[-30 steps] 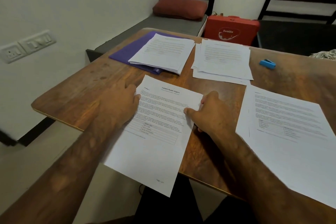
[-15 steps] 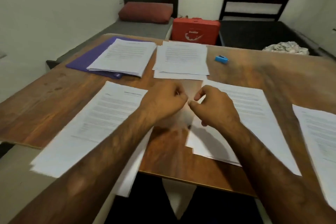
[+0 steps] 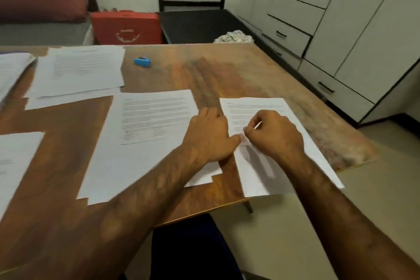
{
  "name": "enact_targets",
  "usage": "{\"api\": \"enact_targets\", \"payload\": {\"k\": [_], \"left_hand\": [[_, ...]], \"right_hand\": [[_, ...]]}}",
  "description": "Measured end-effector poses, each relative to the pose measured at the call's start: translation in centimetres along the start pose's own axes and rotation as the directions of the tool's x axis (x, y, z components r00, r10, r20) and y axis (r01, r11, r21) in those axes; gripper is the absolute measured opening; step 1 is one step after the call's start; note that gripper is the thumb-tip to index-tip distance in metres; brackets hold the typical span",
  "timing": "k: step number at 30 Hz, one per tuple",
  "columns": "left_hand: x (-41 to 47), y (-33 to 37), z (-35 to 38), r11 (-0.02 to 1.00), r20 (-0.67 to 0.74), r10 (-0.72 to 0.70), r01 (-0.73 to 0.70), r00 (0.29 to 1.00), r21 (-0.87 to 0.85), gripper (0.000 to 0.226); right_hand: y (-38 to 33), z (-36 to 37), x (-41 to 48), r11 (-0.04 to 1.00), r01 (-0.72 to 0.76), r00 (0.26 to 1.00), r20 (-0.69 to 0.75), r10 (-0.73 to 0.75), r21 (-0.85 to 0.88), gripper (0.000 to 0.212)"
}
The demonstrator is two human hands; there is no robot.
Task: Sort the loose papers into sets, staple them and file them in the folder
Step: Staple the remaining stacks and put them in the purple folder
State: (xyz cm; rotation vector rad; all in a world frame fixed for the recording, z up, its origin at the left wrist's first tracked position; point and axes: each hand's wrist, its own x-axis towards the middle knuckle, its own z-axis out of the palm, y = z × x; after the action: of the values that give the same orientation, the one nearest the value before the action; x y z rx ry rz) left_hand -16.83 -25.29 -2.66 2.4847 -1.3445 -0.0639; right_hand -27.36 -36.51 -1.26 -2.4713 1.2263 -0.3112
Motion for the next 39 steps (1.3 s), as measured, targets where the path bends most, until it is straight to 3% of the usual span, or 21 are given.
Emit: {"api": "enact_targets", "payload": {"k": [3, 5, 8, 11, 17, 19, 22, 24, 26, 27, 29, 31, 33, 35, 37, 39], "left_hand": [[0.4, 1.4, 2.6, 0.998, 0.094, 0.043, -0.039, 0.995, -0.048, 0.08], [0.3, 1.4, 3.8, 0.998, 0.097, 0.044, -0.039, 0.994, -0.054, 0.082], [0.5, 1.4, 4.4, 0.999, 0.071, 0.037, -0.037, 0.997, -0.002, 0.075], [0.3, 1.4, 4.3, 0.999, 0.048, 0.033, -0.033, 0.998, 0.0, 0.064], [-0.6, 1.9, 4.4, 0.957, -0.163, -0.013, -0.035, 0.987, -0.287, 0.037], [-0.9, 1.8, 3.6, 0.848, -0.135, -0.079, -0.004, 0.988, -0.529, 0.038], [-1.3, 0.9, 1.1, 0.61, -0.123, -0.168, 0.005, 0.978, -0.792, 0.046], [-1.4, -0.5, -1.0, 0.501, -0.144, -0.192, -0.029, 0.971, -0.865, 0.05], [-1.6, -2.1, -3.0, 0.426, -0.134, -0.19, -0.041, 0.973, -0.904, 0.055], [-1.6, -3.0, -3.7, 0.417, -0.133, -0.192, -0.042, 0.972, -0.908, 0.057], [-2.0, -4.4, -5.0, 0.406, -0.128, -0.225, -0.027, 0.966, -0.913, 0.064], [-2.5, -5.5, -6.0, 0.39, -0.075, -0.284, 0.043, 0.956, -0.92, 0.064], [-3.2, -6.4, -7.2, 0.335, 0.026, -0.347, 0.15, 0.937, -0.93, 0.047], [-4.0, -7.4, -8.0, 0.153, 0.152, -0.395, 0.228, 0.906, -0.962, 0.024], [-4.9, -8.8, -8.0, -0.157, 0.297, -0.347, 0.257, 0.89, -0.954, 0.04], [-5.4, -10.4, -6.9, -0.35, 0.358, -0.27, 0.256, 0.894, -0.901, 0.059]], "right_hand": [[3.7, -0.8, 0.1, 0.997, -0.082, 0.993, -0.091, 0.08, -0.017, 0.024], [5.6, -1.1, -0.1, 0.985, -0.165, 0.981, -0.115, 0.157, -0.055, 0.041], [7.5, -0.9, -1.1, 0.949, -0.286, 0.953, -0.139, 0.268, -0.133, 0.061], [7.5, -0.4, -1.5, 0.938, -0.288, 0.951, -0.168, 0.258, -0.194, 0.067], [7.3, -1.0, -1.5, 0.952, -0.283, 0.953, -0.143, 0.266, -0.115, 0.079], [7.0, -1.1, -1.2, 0.966, -0.246, 0.955, -0.155, 0.255, 0.078, 0.085], [5.9, -1.6, -0.5, 0.892, -0.185, 0.931, -0.216, 0.293, 0.413, 0.082], [4.5, -2.2, 0.2, 0.775, -0.174, 0.918, -0.185, 0.351, 0.607, 0.081], [2.7, -3.1, 0.6, 0.595, -0.235, 0.931, 0.002, 0.365, 0.769, 0.077], [1.9, -3.4, 0.8, 0.511, -0.277, 0.939, 0.115, 0.325, 0.814, 0.069], [0.1, -3.6, 1.0, 0.442, -0.29, 0.954, 0.219, 0.206, 0.849, 0.046], [-1.7, -3.5, 0.8, 0.447, -0.214, 0.977, 0.185, 0.107, 0.869, 0.026], [-3.5, -3.4, 0.7, 0.486, -0.106, 0.994, 0.093, 0.05, 0.868, 0.023], [-4.9, -3.6, 0.8, 0.466, -0.026, 1.0, 0.02, 0.018, 0.884, 0.025], [-6.2, -3.7, 1.0, 0.451, 0.004, 1.0, -0.013, 0.017, 0.893, 0.024], [-7.4, -3.8, 1.0, 0.447, 0.011, 0.999, -0.026, 0.029, 0.894, 0.02]]}}
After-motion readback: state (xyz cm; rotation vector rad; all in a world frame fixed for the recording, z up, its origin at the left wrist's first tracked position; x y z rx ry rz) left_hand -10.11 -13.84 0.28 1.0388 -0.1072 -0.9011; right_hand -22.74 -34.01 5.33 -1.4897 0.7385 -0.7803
